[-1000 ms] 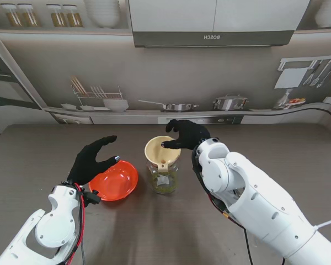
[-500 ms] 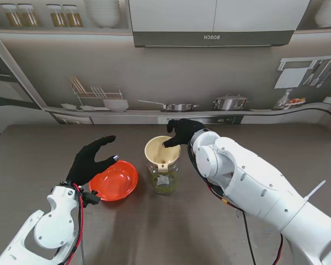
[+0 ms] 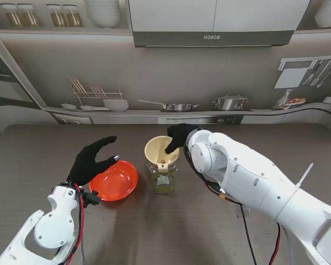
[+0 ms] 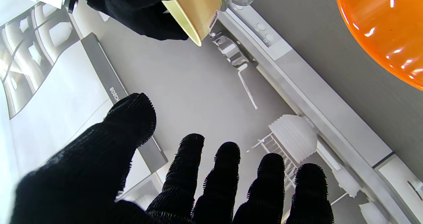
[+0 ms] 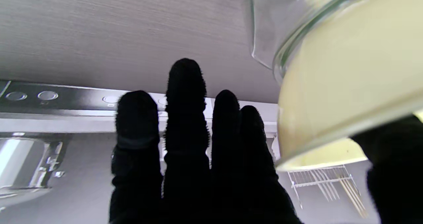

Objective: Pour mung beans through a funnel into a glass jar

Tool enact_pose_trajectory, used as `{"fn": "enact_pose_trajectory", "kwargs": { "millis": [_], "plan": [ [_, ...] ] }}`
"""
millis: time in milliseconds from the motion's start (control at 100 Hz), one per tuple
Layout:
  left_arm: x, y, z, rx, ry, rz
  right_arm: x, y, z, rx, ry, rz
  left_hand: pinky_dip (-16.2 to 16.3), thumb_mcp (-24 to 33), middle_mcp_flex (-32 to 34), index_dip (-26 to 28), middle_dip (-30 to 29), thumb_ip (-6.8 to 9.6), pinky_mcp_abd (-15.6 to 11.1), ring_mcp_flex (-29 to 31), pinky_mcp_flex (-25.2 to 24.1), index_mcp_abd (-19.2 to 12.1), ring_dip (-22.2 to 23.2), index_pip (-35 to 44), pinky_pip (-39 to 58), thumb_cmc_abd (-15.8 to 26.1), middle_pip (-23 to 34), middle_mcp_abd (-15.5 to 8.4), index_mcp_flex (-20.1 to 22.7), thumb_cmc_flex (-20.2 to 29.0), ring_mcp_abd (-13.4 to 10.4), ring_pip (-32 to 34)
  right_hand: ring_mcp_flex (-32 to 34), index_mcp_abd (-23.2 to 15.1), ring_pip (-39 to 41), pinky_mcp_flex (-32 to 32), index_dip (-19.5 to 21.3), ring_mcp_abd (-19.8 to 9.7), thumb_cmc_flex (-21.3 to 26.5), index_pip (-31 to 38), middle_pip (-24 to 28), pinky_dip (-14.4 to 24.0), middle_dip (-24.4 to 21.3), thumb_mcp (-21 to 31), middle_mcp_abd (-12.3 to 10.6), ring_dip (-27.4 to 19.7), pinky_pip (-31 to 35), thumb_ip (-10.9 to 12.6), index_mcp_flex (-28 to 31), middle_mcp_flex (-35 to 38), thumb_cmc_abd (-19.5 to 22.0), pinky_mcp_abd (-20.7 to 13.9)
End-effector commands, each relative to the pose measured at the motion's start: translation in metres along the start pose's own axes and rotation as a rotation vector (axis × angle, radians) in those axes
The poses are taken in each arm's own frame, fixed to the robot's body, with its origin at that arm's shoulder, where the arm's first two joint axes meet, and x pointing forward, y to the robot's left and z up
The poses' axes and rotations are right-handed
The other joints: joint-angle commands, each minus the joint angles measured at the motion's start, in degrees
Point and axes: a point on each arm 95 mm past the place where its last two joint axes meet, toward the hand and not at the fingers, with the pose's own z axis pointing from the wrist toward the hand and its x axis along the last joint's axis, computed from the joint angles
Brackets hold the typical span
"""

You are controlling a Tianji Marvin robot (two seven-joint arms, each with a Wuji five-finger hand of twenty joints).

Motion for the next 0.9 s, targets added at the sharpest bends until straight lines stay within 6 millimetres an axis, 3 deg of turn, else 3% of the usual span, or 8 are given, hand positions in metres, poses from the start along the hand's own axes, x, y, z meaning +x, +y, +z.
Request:
{"fn": "enact_pose_trajectory", "kwargs": {
  "millis": [0, 140, 210, 290, 430, 550, 710, 890],
  "plan": [
    [0.003, 0.002, 0.000, -0.009, 0.001, -0.010, 0.004, 0.003, 0.002, 0.020, 0.015, -0.004, 0.7, -1.1, 1.0, -0.2, 0.2, 1.64, -1.8, -0.1, 0.0, -0.8, -0.2, -0.6, -1.9, 1.4, -0.1, -0.3, -0.4, 0.6, -0.6, -0.9, 4.0, 0.2, 2.7, 1.9, 2.0, -1.3, 1.3, 2.5, 2.2, 0.9, 1.6, 2.9, -1.3, 1.5, 4.0, -0.7, 2.8, 3.3, -2.4, -1.7],
    [0.003, 0.001, -0.001, -0.003, -0.003, -0.016, 0.006, 0.003, 0.008, 0.039, 0.026, -0.010, 0.8, -1.4, 1.2, -0.2, 0.2, 1.68, -1.7, 0.1, 0.1, -0.7, -0.2, -0.5, -1.8, 1.9, -0.1, -0.2, -0.2, 0.8, -0.4, -0.9, 11.0, -2.6, 8.2, 6.8, 2.9, -4.1, 4.6, 5.6, 3.4, 0.5, 3.7, 6.5, -3.2, 3.6, 8.9, -0.6, 11.6, 13.3, -2.8, -3.0],
    [0.004, 0.001, -0.001, 0.000, -0.005, -0.020, 0.007, 0.003, 0.011, 0.037, 0.031, -0.005, 0.8, -1.4, 1.4, -0.2, 0.2, 1.71, -1.5, 0.2, 0.1, -0.6, -0.1, -0.5, -1.8, 2.1, 0.0, -0.1, -0.1, 0.9, -0.4, -0.9, 13.5, -5.6, 14.0, 9.6, -6.9, -5.6, 9.8, 12.3, 3.0, -0.9, 7.1, 9.2, -4.0, 6.1, 12.0, -8.6, 15.0, 19.7, -6.7, -3.5],
    [0.004, 0.001, -0.001, 0.004, -0.007, -0.021, 0.008, 0.003, 0.013, 0.026, 0.041, 0.005, 0.8, -1.6, 1.4, -0.2, 0.2, 1.73, -1.6, 0.2, 0.2, -0.6, -0.1, -0.5, -1.8, 2.3, -0.1, -0.1, 0.1, 0.9, -0.3, -0.9, 13.7, -9.0, 21.9, 12.0, -9.9, -6.8, 14.1, 17.5, 3.7, -0.8, 8.4, 11.3, -5.1, 8.7, 14.2, -10.6, 17.9, 25.0, -7.6, -4.3],
    [0.004, 0.000, -0.002, 0.011, -0.011, -0.027, 0.008, 0.004, 0.016, -0.001, 0.067, 0.007, 0.8, -1.8, 1.5, -0.1, 0.2, 1.78, -1.5, 0.4, 0.2, -0.6, -0.1, -0.4, -1.8, 2.7, -0.1, 0.1, 0.2, 1.0, -0.2, -0.8, 13.7, -10.8, 32.8, 15.5, -9.6, -8.0, 14.8, 18.3, 4.5, 0.3, 10.8, 13.4, -6.9, 12.6, 17.1, -11.7, 21.8, 31.1, -5.6, -8.7],
    [0.005, 0.000, -0.002, 0.013, -0.015, -0.035, 0.008, 0.007, 0.016, -0.014, 0.088, 0.002, 0.8, -2.1, 1.6, -0.1, 0.2, 1.79, -1.4, 0.5, 0.3, -0.5, -0.1, -0.3, -1.8, 3.1, -0.1, 0.2, 0.5, 1.2, -0.2, -0.9, 13.6, -11.8, 39.2, 18.6, -8.2, -9.7, 14.4, 18.3, 4.5, 3.6, 13.7, 15.3, -7.9, 17.4, 18.9, -13.5, 22.1, 34.3, -4.0, -12.1],
    [0.005, -0.001, -0.002, 0.016, -0.017, -0.038, 0.009, 0.010, 0.016, -0.023, 0.112, -0.002, 0.8, -2.5, 1.7, -0.1, 0.2, 1.83, -1.4, 0.5, 0.3, -0.6, -0.1, -0.3, -1.8, 3.6, -0.1, 0.1, 0.7, 1.2, -0.2, -0.9, 13.6, -11.7, 46.3, 22.3, -5.2, -11.0, 14.2, 19.0, 6.2, 8.7, 17.7, 18.5, -8.0, 22.4, 21.6, -15.6, 21.0, 36.1, -2.4, -13.4],
    [0.005, -0.001, -0.003, 0.023, -0.023, -0.049, 0.008, 0.011, 0.013, -0.046, 0.125, 0.035, 0.8, -2.9, 1.9, -0.1, 0.2, 1.89, -1.3, 0.7, 0.3, -0.4, -0.1, -0.3, -1.8, 4.0, -0.1, 0.4, 0.8, 1.4, 0.0, -0.9, 13.7, -11.3, 50.8, 24.7, -3.0, -12.1, 14.9, 20.1, 9.6, 11.5, 20.0, 21.1, -8.0, 25.1, 24.0, -17.7, 20.1, 36.3, -1.8, -13.4]
  ]
}}
